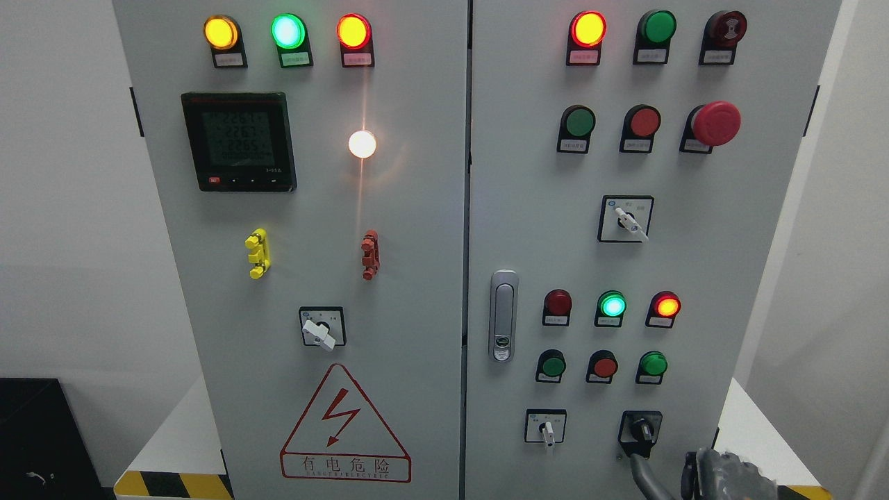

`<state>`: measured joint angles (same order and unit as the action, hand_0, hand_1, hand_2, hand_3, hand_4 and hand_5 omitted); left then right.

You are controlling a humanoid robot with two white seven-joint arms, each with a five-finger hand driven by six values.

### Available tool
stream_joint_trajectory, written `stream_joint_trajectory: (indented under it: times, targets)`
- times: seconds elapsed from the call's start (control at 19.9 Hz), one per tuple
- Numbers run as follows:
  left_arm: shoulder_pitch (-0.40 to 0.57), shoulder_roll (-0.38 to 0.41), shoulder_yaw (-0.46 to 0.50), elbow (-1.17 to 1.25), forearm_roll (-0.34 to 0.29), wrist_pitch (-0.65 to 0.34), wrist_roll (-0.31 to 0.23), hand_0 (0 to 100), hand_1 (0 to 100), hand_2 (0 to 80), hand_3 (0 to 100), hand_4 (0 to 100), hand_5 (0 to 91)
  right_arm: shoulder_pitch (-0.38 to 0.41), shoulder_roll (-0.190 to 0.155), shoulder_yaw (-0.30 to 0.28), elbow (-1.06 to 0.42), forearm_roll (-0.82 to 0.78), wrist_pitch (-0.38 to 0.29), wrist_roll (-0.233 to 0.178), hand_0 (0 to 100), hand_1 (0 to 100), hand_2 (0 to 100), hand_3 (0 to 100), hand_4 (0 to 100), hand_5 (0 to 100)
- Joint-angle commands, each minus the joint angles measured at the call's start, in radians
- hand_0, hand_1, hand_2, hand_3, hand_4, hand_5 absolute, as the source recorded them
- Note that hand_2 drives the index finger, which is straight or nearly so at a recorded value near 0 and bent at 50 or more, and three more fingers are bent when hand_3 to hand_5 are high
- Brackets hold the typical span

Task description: Flip black knob to close circuit

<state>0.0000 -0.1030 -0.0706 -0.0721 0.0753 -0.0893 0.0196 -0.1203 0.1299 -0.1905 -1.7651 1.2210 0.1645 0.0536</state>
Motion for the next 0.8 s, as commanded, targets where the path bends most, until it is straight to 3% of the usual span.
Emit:
stream_joint_trajectory:
  times: [0.0, 0.15, 0.2, 0.4, 0.55, 0.75]
  targets:
    - [0.006, -0.001, 0.0, 0.0, 0.0, 0.0, 0.0, 12, 56, 0.0, 0, 0, 0.0, 0.067, 0.004, 0.1, -0.085, -0.148, -0.037, -0.035, 0, 2, 83, 100, 93, 95]
    - [0.006, 0.0, 0.0, 0.0, 0.0, 0.0, 0.0, 12, 56, 0.0, 0, 0, 0.0, 0.105, 0.002, 0.115, -0.108, -0.289, -0.051, -0.064, 0, 6, 75, 100, 88, 86]
    - [0.006, 0.0, 0.0, 0.0, 0.0, 0.0, 0.0, 12, 56, 0.0, 0, 0, 0.0, 0.122, 0.002, 0.124, -0.12, -0.351, -0.052, -0.08, 0, 6, 72, 96, 86, 82]
    - [0.006, 0.0, 0.0, 0.0, 0.0, 0.0, 0.0, 12, 56, 0.0, 0, 0, 0.0, 0.215, -0.001, 0.158, -0.18, -0.591, -0.063, -0.167, 0, 9, 62, 87, 79, 73]
    - [0.006, 0.0, 0.0, 0.0, 0.0, 0.0, 0.0, 12, 56, 0.0, 0, 0, 0.0, 0.275, -0.001, 0.166, -0.217, -0.739, -0.06, -0.189, 0, 10, 53, 74, 71, 69]
    - [0.006, 0.0, 0.0, 0.0, 0.001, 0.0, 0.0, 12, 56, 0.0, 0, 0, 0.0, 0.337, -0.004, 0.181, -0.273, -1.034, -0.065, -0.192, 0, 9, 35, 51, 52, 51]
